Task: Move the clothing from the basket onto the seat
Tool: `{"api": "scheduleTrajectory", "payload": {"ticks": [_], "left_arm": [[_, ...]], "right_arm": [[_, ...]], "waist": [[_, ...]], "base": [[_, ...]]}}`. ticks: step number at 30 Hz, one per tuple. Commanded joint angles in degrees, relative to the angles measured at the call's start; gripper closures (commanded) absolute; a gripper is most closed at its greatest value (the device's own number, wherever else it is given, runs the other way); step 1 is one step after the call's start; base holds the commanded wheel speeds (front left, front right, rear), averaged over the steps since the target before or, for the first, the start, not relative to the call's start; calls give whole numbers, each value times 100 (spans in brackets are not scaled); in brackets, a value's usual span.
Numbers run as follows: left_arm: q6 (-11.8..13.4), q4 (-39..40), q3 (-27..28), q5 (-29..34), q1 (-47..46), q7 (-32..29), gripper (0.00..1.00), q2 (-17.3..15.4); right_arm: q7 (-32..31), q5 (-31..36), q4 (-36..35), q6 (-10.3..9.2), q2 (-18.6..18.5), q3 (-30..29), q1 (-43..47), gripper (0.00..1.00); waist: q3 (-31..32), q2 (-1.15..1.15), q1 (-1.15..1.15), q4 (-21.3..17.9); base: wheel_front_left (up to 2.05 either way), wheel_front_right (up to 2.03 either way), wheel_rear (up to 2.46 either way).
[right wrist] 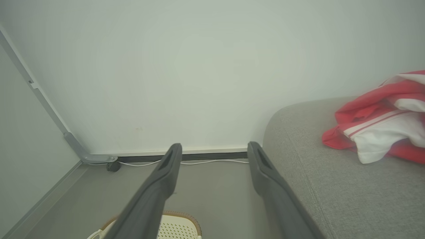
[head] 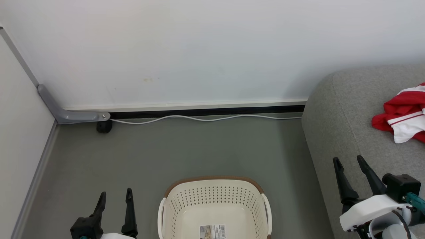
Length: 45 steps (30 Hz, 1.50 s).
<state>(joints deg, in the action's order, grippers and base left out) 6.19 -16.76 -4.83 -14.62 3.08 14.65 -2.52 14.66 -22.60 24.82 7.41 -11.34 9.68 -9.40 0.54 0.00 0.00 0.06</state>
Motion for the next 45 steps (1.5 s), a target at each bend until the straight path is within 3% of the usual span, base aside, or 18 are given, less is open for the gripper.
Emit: {"api": "scheduleTrajectory", "payload": {"ticks": [1,4,5,15,19,45], "left_arm": [[47,145,151,30,-152,35,0,-36],[8,108,120,2,-167,35,0,-36],[5,121,120,14,-180,35,100,-36],[-88,-167,46,-448,-37,-145,100,21],[-131,-148,74,-698,-61,-204,100,19],[-402,-49,298,-2248,-247,-614,100,7]], "right_arm": [[34,41,-137,8,-63,83,-68,0],[34,36,-141,8,-58,66,-71,0],[34,32,-144,8,-60,55,-66,100],[-130,-403,44,0,110,-92,99,100],[-197,-626,8,1,135,-142,107,100],[-615,-2015,-230,2,291,-464,152,100]], "waist": [[-8,0,0,-2],[-26,0,0,-7],[-31,0,0,-5],[-19,0,13,-7],[-31,0,1,-7],[-42,0,0,-7]], "base": [[0,0,0],[0,0,0],[0,0,0],[0,0,0],[0,0,0],[0,0,0]]}}
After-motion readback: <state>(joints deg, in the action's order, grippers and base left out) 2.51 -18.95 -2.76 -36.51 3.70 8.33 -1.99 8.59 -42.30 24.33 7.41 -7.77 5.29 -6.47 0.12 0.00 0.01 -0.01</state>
